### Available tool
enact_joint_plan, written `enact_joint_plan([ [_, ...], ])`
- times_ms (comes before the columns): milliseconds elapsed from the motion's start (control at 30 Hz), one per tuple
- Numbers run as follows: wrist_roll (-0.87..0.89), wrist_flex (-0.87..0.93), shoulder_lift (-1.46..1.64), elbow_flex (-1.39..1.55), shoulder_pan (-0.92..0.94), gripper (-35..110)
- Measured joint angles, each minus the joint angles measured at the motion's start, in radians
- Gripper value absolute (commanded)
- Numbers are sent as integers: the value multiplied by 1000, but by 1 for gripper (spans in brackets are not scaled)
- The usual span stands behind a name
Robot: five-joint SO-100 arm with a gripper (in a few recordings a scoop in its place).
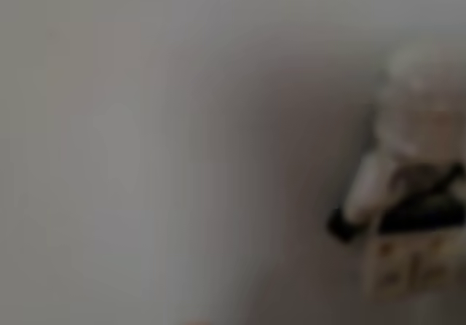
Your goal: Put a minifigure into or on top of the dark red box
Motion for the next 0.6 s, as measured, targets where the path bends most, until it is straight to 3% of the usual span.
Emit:
enact_joint_plan([
  [600, -51, 23, -120, -127, 43, 23],
])
